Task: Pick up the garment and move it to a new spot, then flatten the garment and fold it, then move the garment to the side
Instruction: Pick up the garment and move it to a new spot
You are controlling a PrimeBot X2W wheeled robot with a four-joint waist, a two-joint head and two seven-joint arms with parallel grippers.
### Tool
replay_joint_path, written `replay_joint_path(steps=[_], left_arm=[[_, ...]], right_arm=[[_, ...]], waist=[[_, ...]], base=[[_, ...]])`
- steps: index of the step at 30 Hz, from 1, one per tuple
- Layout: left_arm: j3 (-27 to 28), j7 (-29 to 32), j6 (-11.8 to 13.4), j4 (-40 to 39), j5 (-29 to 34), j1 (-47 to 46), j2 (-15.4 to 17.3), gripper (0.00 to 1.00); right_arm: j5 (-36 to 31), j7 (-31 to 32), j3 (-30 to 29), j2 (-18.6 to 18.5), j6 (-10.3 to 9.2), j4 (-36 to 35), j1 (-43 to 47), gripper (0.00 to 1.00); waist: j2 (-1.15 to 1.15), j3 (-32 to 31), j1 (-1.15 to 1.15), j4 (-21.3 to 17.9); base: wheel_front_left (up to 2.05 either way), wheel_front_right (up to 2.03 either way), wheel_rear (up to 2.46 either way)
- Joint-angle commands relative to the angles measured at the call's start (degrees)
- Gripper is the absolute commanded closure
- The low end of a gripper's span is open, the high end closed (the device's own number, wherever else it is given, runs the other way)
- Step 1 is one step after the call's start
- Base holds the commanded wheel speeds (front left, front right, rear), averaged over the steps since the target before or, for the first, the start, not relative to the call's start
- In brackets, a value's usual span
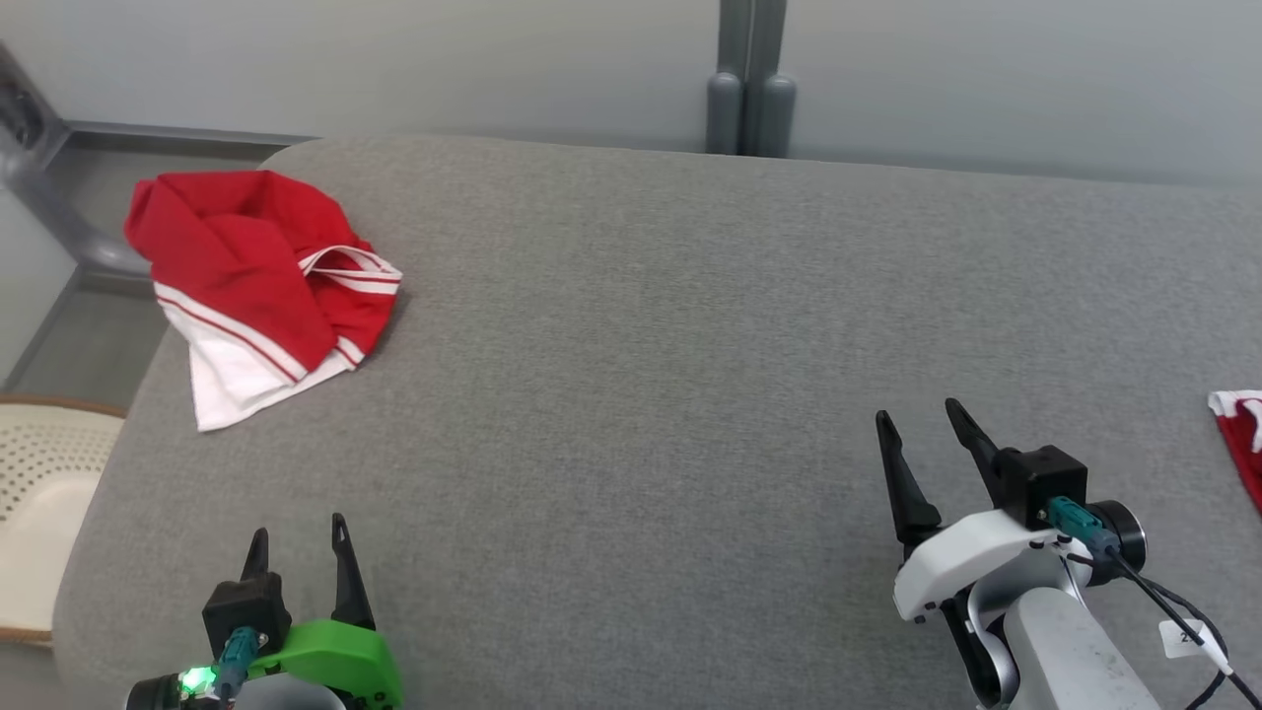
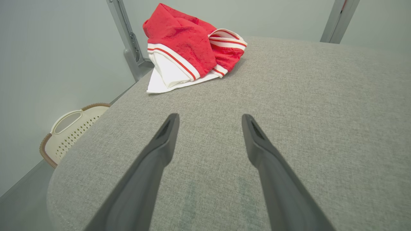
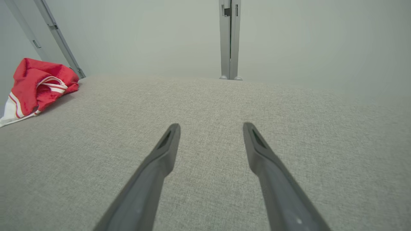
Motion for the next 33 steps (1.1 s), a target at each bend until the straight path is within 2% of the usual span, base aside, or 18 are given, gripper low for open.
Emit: replay_joint_path(steps=[1, 8, 14, 18, 23, 33], left_arm=[[0.41, 0.03, -0.14, -0.06, -1.12, -0.16, 0.17, 0.00], [1.56, 0.03, -0.87, -0.23, -2.02, -0.53, 0.16, 0.00], [2.64, 0.03, -3.54, 1.08, -2.73, -3.95, 0.15, 0.00], [4.95, 0.03, -5.45, 1.95, -2.88, -8.84, 0.36, 0.00], [7.46, 0.03, -8.11, 4.82, -1.83, -16.40, 2.56, 0.00], [12.05, 0.03, -10.52, 16.23, -2.35, -30.18, 7.03, 0.00]], right_arm=[[0.26, -0.02, 0.27, -0.10, -0.08, 0.13, -0.49, 0.00], [0.46, -0.02, 2.43, -0.16, -0.08, 0.12, -1.99, 0.00], [-0.75, -0.02, 2.71, -0.16, -0.08, -0.08, -3.96, 0.00], [-2.11, -0.02, 3.01, -0.18, -0.08, -1.11, -6.10, 0.00], [-3.31, -0.02, 3.72, -0.16, -0.08, -3.00, -8.90, 0.00], [-5.44, -0.02, 4.69, -0.29, -0.08, -6.73, -13.12, 0.00]], waist=[[0.00, 0.69, 0.00, 4.77], [0.00, 2.20, 0.00, 7.75], [0.00, 5.53, 0.00, 7.54], [0.00, 9.43, 0.00, 6.14], [0.00, 14.59, 0.00, 3.80], [0.00, 22.56, 0.00, -1.36]], base=[[0.00, 0.00, 0.00], [0.00, 0.00, 0.00], [0.00, 0.00, 0.00], [0.00, 0.00, 0.00], [0.00, 0.00, 0.00], [0.00, 0.00, 0.00]])
